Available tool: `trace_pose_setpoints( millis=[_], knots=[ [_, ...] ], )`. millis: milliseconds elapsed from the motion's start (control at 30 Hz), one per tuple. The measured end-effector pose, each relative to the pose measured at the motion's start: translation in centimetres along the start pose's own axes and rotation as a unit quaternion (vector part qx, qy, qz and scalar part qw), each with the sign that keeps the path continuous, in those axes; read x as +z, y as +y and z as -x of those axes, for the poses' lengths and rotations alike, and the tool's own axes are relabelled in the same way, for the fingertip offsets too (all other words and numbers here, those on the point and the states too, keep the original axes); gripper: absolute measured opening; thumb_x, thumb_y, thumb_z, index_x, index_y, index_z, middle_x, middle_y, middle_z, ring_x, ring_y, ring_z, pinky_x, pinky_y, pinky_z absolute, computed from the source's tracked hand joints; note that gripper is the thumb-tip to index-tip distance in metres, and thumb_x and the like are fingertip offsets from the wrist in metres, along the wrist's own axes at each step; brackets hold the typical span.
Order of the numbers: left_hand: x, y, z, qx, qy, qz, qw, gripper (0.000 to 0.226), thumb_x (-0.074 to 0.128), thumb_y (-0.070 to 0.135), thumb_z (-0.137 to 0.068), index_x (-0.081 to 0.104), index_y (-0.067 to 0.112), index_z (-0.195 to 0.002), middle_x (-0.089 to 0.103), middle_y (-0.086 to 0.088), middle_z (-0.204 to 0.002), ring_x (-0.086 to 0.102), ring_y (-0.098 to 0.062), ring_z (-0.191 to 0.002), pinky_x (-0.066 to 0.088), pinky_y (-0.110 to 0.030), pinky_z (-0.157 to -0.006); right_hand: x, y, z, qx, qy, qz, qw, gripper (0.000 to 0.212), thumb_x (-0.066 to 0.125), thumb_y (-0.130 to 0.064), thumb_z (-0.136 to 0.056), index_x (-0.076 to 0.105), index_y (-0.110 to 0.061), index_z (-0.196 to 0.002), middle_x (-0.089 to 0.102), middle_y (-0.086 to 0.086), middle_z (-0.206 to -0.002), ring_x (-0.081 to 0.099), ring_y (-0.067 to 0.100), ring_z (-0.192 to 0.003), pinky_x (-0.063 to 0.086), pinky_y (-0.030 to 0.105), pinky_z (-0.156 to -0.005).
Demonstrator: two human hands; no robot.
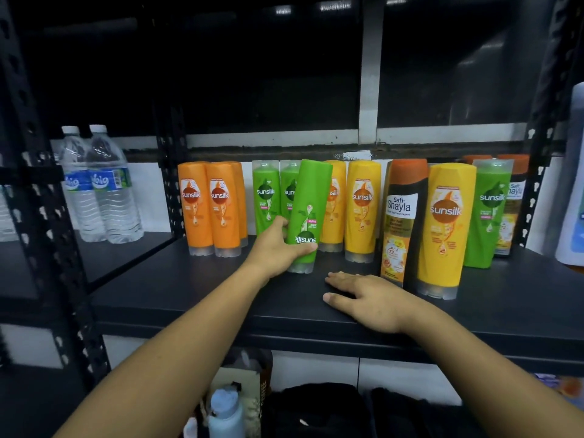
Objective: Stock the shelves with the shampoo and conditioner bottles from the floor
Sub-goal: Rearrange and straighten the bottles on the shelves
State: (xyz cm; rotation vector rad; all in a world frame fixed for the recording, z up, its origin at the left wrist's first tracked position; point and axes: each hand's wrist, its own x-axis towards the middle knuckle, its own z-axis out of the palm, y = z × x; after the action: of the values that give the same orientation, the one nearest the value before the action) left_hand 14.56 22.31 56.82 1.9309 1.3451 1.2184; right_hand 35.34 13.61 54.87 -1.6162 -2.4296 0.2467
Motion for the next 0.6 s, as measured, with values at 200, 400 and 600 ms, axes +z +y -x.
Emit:
trace_pose_setpoints(
  millis=[200, 400, 600],
  knots=[
    [-4.1, -2.1, 3.0, -0.004, 0.05, 0.018, 0.999, 0.067, 0.088, 0.064, -0.06, 0.059, 0.04, -0.115, 0.071, 0.005, -0.112, 0.069, -0.014, -0.102, 0.058, -0.047, -0.091, 0.0, -0.1, 0.2, 0.012, 0.005, -0.02, 1.0, 0.061, 0.039, -0.06, -0.102, 0.034, -0.034, -0.157, 0.027, -0.014, -0.164, 0.022, 0.007, -0.152, 0.015, 0.031, -0.125],
    [-7.9, -1.2, 4.9, 0.0, 0.086, 0.034, 0.996, 0.057, 0.092, 0.039, -0.072, 0.068, 0.03, -0.123, 0.07, 0.007, -0.108, 0.066, -0.009, -0.09, 0.053, -0.022, -0.076, 0.0, -0.5, 0.6, 0.027, 0.007, -0.026, 0.999, 0.06, 0.04, -0.061, -0.101, 0.035, -0.037, -0.155, 0.027, -0.015, -0.164, 0.025, 0.013, -0.152, 0.017, 0.032, -0.124],
    [-9.2, 0.5, 5.6, 0.02, 0.097, 0.008, 0.995, 0.074, 0.097, 0.028, -0.065, 0.057, 0.035, -0.127, 0.056, 0.001, -0.121, 0.056, -0.013, -0.098, 0.046, -0.016, -0.072, -0.1, -0.7, 0.7, 0.031, 0.011, -0.023, 0.999, 0.06, 0.04, -0.06, -0.101, 0.035, -0.036, -0.155, 0.028, -0.013, -0.164, 0.026, 0.014, -0.151, 0.018, 0.03, -0.123]
  ],
)
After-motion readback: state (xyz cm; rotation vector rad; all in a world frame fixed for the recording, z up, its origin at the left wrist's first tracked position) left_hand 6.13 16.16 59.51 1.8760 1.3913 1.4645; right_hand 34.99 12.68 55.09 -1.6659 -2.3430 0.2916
